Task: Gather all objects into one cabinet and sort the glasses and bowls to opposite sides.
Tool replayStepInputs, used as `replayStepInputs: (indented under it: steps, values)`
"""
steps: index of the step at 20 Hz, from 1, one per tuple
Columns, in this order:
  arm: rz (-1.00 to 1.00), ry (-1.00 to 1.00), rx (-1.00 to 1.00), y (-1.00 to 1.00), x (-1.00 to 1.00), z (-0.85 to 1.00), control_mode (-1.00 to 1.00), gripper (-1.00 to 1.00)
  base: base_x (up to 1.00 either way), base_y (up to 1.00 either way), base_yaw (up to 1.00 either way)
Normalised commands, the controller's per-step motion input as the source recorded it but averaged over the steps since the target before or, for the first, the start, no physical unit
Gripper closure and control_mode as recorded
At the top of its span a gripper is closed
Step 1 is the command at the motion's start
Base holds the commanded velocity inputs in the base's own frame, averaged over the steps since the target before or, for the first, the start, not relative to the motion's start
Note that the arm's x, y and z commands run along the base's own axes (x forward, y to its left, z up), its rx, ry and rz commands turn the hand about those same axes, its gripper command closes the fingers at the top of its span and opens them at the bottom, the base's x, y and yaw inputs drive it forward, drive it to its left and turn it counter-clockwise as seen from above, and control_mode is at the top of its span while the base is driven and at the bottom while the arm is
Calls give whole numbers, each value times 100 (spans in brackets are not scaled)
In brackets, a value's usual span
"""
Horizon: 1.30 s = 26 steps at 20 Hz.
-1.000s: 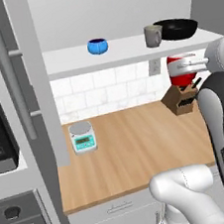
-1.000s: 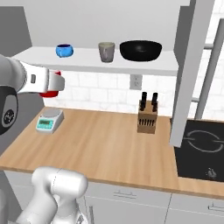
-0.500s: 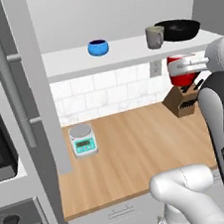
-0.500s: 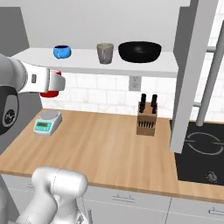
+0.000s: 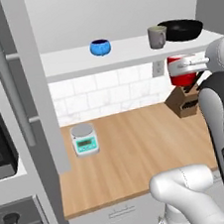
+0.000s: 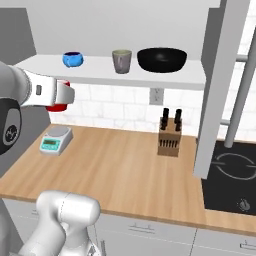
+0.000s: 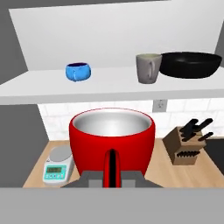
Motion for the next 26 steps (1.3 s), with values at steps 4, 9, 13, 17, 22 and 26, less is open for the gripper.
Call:
replayStepInputs:
  steps: [4,9,13,17,22,26]
  values:
    - [0,0,0,0,0,0,100,100,23,0,11]
    - [14,-2,0,44,1,3,-100,100,0,0,0]
    - [17,-2,0,70,14,16,-100,100,0,0,0]
    - [11,0,0,75,48,15,-100,100,0,0,0]
    - [7,-1,0,39,58,12,-100,100,0,0,0]
    - [6,-1,0,38,66,0,-100,100,0,0,0]
